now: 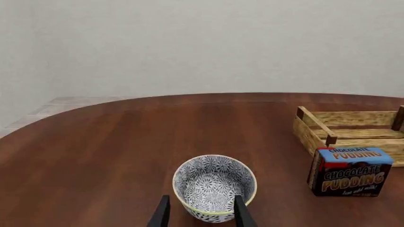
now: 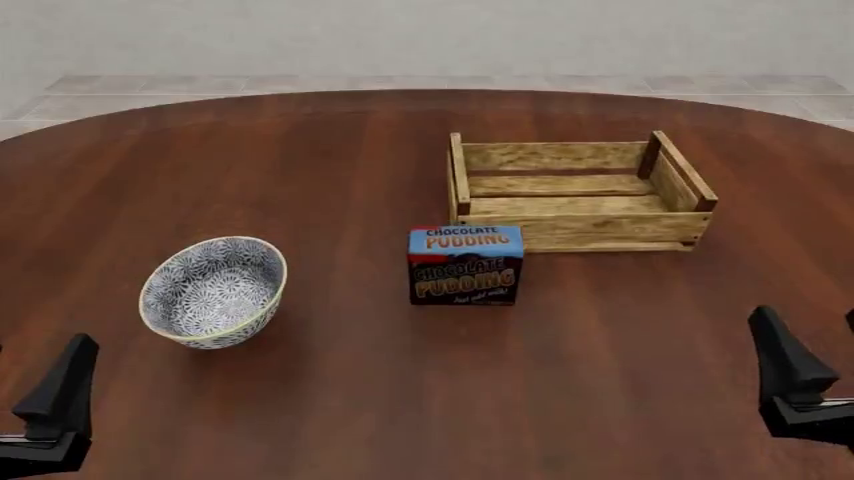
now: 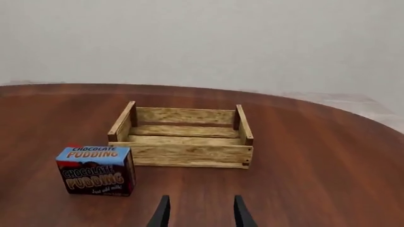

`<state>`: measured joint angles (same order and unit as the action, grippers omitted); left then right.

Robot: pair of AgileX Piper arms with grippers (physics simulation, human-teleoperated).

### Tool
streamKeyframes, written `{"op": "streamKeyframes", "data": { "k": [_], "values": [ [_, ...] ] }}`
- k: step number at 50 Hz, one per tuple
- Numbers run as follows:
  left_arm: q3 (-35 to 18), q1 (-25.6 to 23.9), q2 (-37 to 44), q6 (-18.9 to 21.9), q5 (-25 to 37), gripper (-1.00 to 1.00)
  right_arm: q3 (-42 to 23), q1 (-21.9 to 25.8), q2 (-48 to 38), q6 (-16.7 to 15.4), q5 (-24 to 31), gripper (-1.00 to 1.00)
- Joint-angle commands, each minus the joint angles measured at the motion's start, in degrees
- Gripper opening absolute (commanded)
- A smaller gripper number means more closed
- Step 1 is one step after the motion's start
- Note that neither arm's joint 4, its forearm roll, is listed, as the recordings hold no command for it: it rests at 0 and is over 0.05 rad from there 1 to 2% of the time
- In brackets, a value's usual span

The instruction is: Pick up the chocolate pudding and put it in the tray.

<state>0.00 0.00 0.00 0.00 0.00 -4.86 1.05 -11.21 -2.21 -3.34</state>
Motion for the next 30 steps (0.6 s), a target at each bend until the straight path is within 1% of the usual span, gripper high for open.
{"op": "streamKeyframes", "data": {
  "k": [1, 2, 3, 4, 6, 7, 8, 9, 10, 12, 13, 14, 15, 16, 17, 18, 19, 20, 21, 23, 24, 25, 26, 27, 28, 29, 30],
  "values": [
    [0.0, 0.0, 0.0, 0.0, 0.0, 1.0, -9.6, 4.6, -9.6, -0.5, 1.2, 1.0],
    [0.0, 0.0, 0.0, 0.0, 0.0, 1.0, -11.4, 2.8, -13.3, -2.5, 1.0, 1.0],
    [0.0, 0.0, 0.0, 0.0, 0.0, 1.0, -12.3, 1.7, -15.7, -2.7, 0.8, 1.0],
    [0.0, 0.0, 0.0, 0.0, 0.0, 1.0, -12.3, 1.7, -15.8, -2.7, 0.7, 1.0],
    [0.0, 0.0, 0.0, 0.0, 0.0, 1.0, -15.1, -0.2, -20.6, -2.7, 0.8, 1.0],
    [0.0, 0.0, 0.0, 0.0, 0.0, 1.0, -16.1, 0.3, -20.3, -2.9, 1.5, 1.0],
    [0.0, 0.0, 0.0, 0.0, 0.0, 1.0, -17.8, -0.1, -22.0, -4.6, 2.2, 1.0],
    [0.0, 0.0, 0.0, 0.0, 0.0, 1.0, -18.9, -0.4, -22.4, -5.3, 2.5, 1.0],
    [0.0, 0.0, 0.0, 0.0, 0.0, 1.0, -20.9, -1.5, -23.7, -5.2, 3.3, 1.0],
    [0.0, 0.0, 0.0, 0.0, 0.0, 1.0, -24.1, -1.2, -27.3, -6.4, 4.9, 1.0],
    [0.0, 0.0, 0.0, 0.0, 0.0, 1.0, -26.1, 0.0, -26.7, -7.4, 5.8, 1.0],
    [0.0, 0.0, 0.0, 0.0, 0.0, 1.0, -27.4, 0.2, -27.1, -8.8, 6.3, 1.0],
    [0.0, 0.0, 0.0, 0.0, 0.0, 1.0, -28.9, 0.5, -27.4, -9.1, 6.7, 1.0],
    [0.0, 0.0, 0.0, 0.0, 0.0, 1.0, -30.8, 0.8, -28.9, -10.8, 7.2, 1.0],
    [0.0, 0.0, 0.0, 0.0, 0.0, 1.0, -32.3, -0.5, -29.8, -10.8, 7.5, 1.0],
    [0.0, 0.0, 0.0, 0.0, 0.0, 1.0, -34.7, 2.4, -32.0, -9.7, 8.5, 1.0],
    [0.0, 0.0, 0.0, 0.0, 0.0, 1.0, -36.0, 2.0, -33.0, -9.8, 8.8, 1.0],
    [0.0, 0.0, 0.0, 0.0, 0.0, 1.0, -37.0, 3.0, -32.8, -10.1, 8.6, 1.0],
    [0.0, 0.0, 0.0, 0.0, 0.0, 1.0, -38.7, 3.5, -35.0, -11.5, 9.2, 1.0],
    [0.0, 0.0, 0.0, 0.0, 0.0, 1.0, -41.2, 3.3, -36.3, -11.0, 9.4, 1.0],
    [0.0, 0.0, 0.0, 0.0, 0.0, 1.0, -42.2, 4.7, -36.8, -13.4, 8.6, 1.0],
    [0.0, 0.0, 0.0, 0.0, 0.0, 1.0, -43.7, 3.7, -38.4, -13.2, 9.3, 1.0],
    [0.0, 0.0, 0.0, 0.0, 0.0, 1.0, -43.7, 3.7, -38.4, -13.2, 9.3, 1.0],
    [0.0, 0.0, 0.0, 0.0, 0.0, 1.0, -47.3, 6.0, -41.4, -13.6, 10.8, 1.0],
    [0.0, 0.0, 0.0, 0.0, 0.0, 1.0, -47.4, 6.0, -41.5, -13.6, 10.9, 1.0],
    [0.0, 0.0, 0.0, 0.0, 0.0, 1.0, -48.8, 8.4, -43.5, -14.5, 12.1, 1.0],
    [0.0, 0.0, 0.0, 0.0, 0.0, 1.0, -49.9, 8.4, -44.9, -17.2, 12.0, 1.0]
  ]
}}
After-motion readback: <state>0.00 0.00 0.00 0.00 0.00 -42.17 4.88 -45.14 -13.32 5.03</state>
